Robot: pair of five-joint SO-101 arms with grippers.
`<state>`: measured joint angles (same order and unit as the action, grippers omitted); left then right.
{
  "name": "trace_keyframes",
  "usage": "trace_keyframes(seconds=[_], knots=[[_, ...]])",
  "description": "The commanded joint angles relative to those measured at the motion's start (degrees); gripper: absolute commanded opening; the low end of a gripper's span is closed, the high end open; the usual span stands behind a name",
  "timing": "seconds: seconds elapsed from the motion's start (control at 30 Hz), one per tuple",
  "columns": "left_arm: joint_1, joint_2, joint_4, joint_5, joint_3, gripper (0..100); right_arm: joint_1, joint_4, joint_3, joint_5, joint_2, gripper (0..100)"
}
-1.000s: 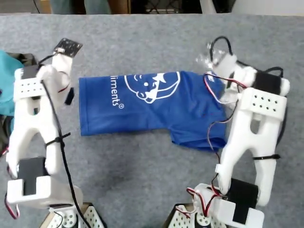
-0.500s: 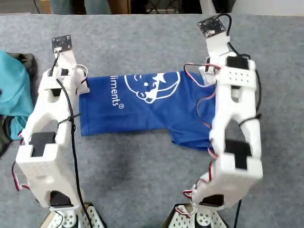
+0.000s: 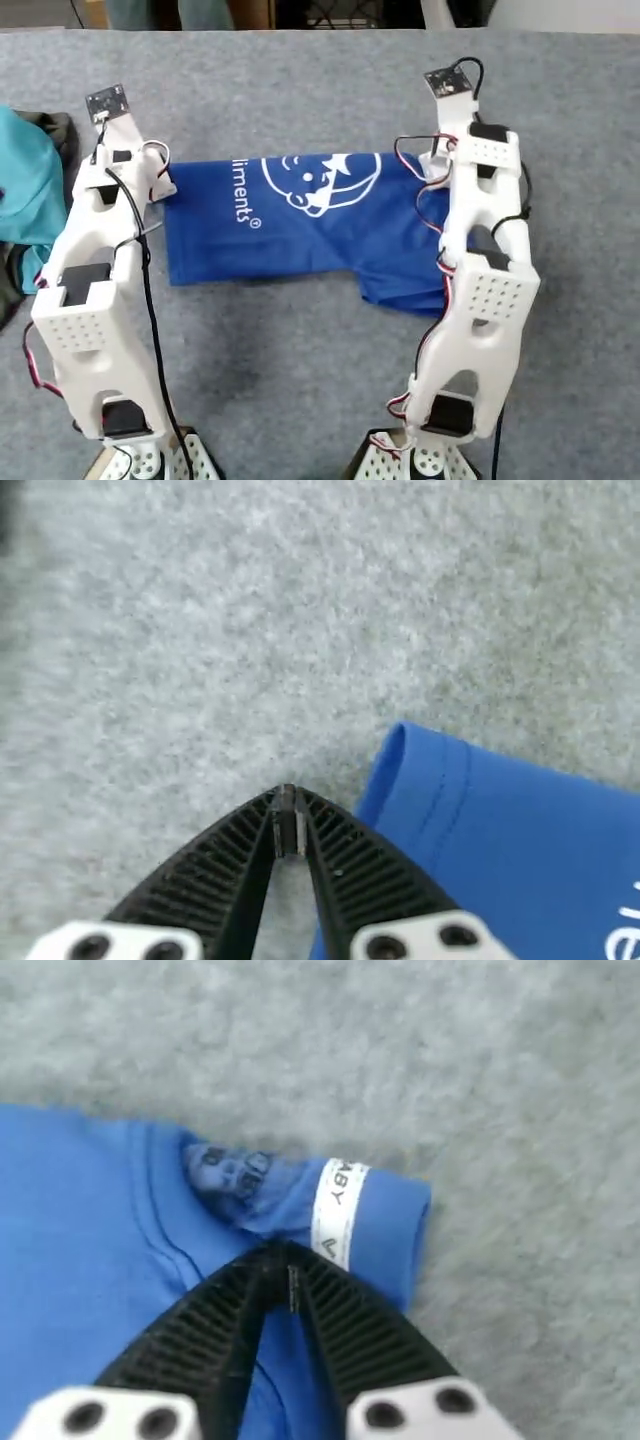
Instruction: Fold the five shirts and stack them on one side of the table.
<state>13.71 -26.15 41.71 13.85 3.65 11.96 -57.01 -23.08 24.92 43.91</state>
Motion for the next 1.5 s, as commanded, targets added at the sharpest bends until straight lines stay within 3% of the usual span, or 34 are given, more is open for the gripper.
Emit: trace_keyframes(seconds=[0.0,0.13,0.33,0.43,0.53,0.77,1.07,1.47], knots=[[1.54,0.79,0.00,0.70,-2.95,3,1.41,0.00,-2.86,-0.53,-0.13,1.3],[0.92,1.85,0.79,0.70,-4.18,3,1.23,-0.97,-3.56,0.00,-0.31,1.3],[-4.97,10.02,11.08,0.88,-12.97,3,0.62,-5.98,-8.13,0.09,-5.41,1.3],[-9.71,10.99,9.85,1.05,-14.64,3,0.62,-7.74,-8.04,0.00,-9.19,1.3],[-11.47,5.54,0.97,1.14,-13.05,3,1.14,-7.65,-7.52,-0.35,-10.86,1.3],[-7.34,-13.45,-1.58,1.14,-21.67,3,1.67,-1.58,-4.70,0.00,-5.67,1.4],[-6.29,-24.44,13.36,0.70,-42.86,3,5.27,-0.97,-11.38,2.64,4.09,1.4],[-2.33,-26.02,18.55,1.14,-49.98,3,1.41,-23.21,-33.36,5.45,1.98,1.4]])
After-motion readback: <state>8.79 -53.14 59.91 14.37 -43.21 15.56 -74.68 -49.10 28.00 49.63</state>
